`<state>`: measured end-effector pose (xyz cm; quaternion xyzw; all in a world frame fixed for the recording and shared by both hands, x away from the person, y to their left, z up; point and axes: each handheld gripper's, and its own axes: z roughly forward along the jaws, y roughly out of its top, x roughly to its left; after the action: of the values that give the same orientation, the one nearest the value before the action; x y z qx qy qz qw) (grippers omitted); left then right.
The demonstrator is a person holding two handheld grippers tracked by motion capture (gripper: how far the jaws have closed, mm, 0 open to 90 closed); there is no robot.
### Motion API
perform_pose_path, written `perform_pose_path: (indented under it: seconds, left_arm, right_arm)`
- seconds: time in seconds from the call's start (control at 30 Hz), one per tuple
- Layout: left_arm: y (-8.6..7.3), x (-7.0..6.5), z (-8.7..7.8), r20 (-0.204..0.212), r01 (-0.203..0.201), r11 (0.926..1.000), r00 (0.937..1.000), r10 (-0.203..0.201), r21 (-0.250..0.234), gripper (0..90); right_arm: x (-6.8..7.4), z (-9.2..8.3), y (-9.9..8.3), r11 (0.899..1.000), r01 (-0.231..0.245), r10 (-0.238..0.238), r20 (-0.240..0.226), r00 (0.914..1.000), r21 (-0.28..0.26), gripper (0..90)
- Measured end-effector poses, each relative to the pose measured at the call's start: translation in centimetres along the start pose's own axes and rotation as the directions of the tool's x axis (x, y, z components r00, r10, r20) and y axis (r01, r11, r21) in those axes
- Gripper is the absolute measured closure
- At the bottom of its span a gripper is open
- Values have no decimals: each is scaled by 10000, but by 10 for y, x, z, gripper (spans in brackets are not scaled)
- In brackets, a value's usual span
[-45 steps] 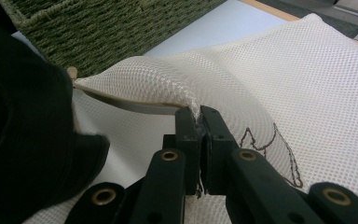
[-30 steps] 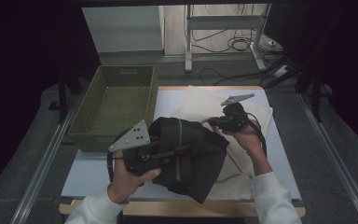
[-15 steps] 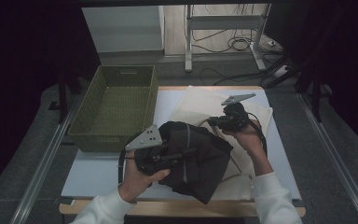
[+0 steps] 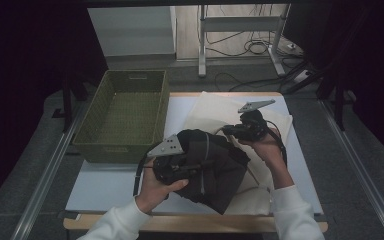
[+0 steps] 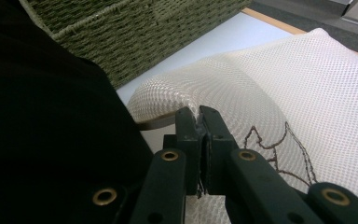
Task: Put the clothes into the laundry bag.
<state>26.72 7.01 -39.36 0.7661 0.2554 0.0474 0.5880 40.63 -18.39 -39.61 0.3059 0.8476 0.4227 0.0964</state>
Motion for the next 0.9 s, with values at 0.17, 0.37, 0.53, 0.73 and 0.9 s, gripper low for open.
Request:
perform_pose_path:
  seconds: [0.17,0.37,0.53,0.73,0.9]
  left_arm:
    - [-9,11,13,25,511,9980,9987,-512,361,718]
    - [-21,17,26,40,762,9945,9970,-767,717,718]
    - [-32,15,39,30,632,9904,9979,-640,1228,717]
    - [-37,15,53,-35,659,9865,9978,-661,1499,716]
    - [-38,18,62,-84,917,9823,9958,-915,1632,715]
  right_arm:
    - [1,-2,1,10000,46,-46,-10,10000,7,874]
    - [1,-1,0,10000,40,-39,-52,10000,58,875]
    - [2,-2,1,9999,90,-90,-41,10000,57,875]
    - [3,-3,1,10000,80,-79,-193,9998,22,876]
    - [7,-4,3,9998,206,-205,-157,9997,54,877]
